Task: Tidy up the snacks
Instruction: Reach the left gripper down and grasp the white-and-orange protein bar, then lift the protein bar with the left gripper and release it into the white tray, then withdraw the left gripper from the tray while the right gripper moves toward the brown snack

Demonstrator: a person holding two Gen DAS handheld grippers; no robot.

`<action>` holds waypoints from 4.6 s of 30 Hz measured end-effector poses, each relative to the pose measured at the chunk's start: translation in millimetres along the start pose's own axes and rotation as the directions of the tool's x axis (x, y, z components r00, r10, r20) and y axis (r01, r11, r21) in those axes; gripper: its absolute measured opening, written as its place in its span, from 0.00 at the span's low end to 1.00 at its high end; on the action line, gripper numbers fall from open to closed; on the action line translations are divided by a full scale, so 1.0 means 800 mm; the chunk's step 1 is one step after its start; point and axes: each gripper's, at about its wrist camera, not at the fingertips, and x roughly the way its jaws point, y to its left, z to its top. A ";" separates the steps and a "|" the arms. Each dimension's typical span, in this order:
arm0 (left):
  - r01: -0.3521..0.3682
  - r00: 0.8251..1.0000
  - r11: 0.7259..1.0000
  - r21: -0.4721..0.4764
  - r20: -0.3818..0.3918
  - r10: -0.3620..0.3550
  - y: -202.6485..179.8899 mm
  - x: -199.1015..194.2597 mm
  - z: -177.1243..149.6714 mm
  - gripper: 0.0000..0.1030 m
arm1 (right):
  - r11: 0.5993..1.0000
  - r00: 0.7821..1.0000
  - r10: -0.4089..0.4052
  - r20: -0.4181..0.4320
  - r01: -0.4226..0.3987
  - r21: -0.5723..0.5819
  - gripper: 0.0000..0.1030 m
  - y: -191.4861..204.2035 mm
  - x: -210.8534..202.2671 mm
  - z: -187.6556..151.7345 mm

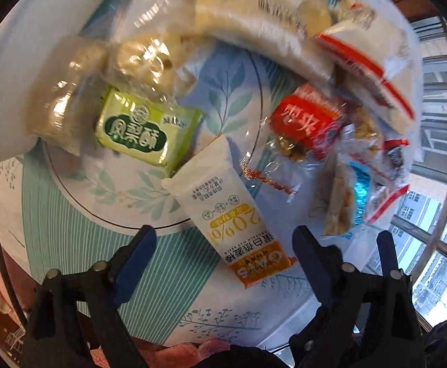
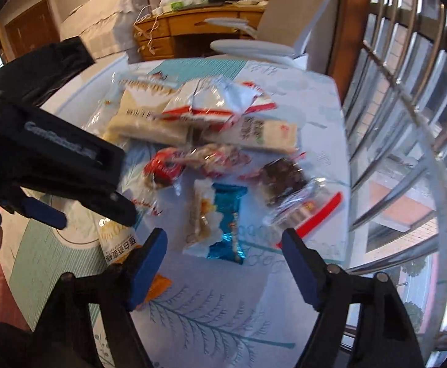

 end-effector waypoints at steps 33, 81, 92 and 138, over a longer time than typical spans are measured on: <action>-0.051 0.998 0.998 0.048 0.029 0.050 -0.026 0.002 -0.021 0.38 | 0.985 0.984 0.131 -0.122 -0.115 0.126 0.49 0.007 0.030 -0.015; -0.052 0.873 0.876 0.480 0.447 -0.193 0.244 -0.298 -0.018 0.38 | 0.908 1.000 -0.014 -0.005 0.014 0.419 0.00 0.210 -0.049 0.019; -0.104 0.912 0.881 0.462 0.397 -0.101 0.300 -0.285 0.043 0.51 | 0.887 0.998 -0.062 0.033 0.040 0.460 0.00 0.252 -0.055 0.017; -0.184 0.947 0.722 0.667 0.318 -0.052 0.022 -0.143 -0.032 0.73 | 0.960 0.981 -0.191 0.021 0.182 0.215 0.60 0.012 -0.079 0.010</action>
